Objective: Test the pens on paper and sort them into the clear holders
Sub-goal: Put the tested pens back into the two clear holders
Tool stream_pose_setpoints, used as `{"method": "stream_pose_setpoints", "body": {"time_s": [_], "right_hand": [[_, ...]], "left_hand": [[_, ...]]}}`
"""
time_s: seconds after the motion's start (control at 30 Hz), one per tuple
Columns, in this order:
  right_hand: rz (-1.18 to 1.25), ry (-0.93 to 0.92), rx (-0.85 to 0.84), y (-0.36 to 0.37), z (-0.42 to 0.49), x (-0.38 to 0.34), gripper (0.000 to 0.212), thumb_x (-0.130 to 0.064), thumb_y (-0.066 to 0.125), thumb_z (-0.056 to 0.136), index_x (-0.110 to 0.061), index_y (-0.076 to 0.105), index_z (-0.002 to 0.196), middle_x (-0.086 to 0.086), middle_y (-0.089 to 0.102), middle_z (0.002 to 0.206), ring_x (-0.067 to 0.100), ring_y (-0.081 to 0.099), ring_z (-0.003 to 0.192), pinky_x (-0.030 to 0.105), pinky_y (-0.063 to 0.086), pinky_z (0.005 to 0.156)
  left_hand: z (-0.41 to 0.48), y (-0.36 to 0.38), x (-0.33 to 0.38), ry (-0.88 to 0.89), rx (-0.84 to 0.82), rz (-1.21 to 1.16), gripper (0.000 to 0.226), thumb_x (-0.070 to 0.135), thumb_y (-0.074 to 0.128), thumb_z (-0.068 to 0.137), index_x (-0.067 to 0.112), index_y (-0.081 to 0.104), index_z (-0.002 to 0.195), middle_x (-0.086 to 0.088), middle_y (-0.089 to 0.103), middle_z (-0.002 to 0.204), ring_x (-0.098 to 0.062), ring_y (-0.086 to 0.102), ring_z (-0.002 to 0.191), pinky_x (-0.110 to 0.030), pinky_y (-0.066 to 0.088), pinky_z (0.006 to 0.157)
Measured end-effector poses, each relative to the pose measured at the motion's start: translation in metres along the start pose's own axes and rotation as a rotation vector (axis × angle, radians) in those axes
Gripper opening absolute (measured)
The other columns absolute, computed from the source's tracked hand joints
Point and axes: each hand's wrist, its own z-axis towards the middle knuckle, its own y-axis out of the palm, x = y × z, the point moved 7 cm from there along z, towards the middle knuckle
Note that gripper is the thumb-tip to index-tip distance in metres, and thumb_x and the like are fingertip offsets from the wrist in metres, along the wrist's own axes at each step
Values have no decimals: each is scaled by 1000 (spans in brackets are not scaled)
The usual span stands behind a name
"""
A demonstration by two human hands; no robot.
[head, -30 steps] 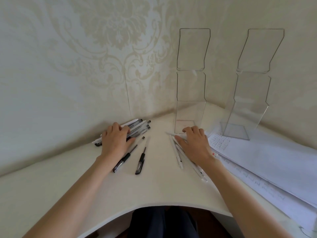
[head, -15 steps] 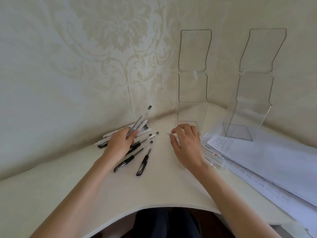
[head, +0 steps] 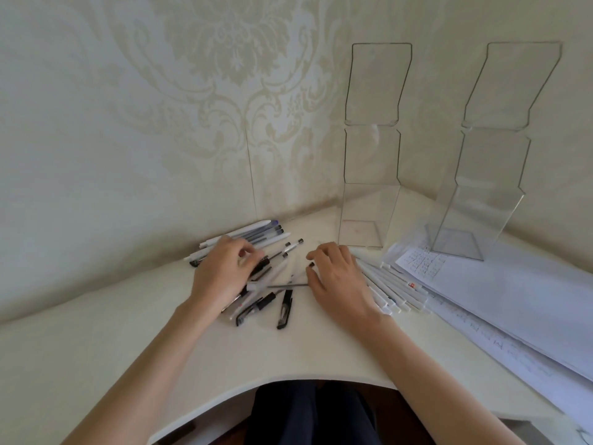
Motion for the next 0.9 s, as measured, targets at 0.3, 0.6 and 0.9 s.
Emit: {"method": "stream_pose_setpoints", "body": {"time_s": [0.3,0.6,0.9], "right_hand": [[-291,39,73,0,3,7,42,-41,38,85,-12,67,77,6,62,81,28,60,73,33,51,66],[-171,14,231,-12,2,10,39,-38,41,90,-9,67,87,9,63,93,32,59,84,37,48,76],[472,263,19,-23,11,6,43,-51,42,94,-17,66,85,-7,60,87,12,42,93,25,36,79]], "left_hand": [[20,8,-26,34,71,281,23,33,64,85,17,67,102,-4,52,103,-26,50,97,-36,44,73],[20,6,-20,-71,4,230,23,36,62,86,15,67,93,-5,49,112,-26,42,108,-38,34,93],[-14,8,56,147,-231,-330,12,35,68,81,23,66,81,8,53,99,-5,47,100,-21,33,83]]}}
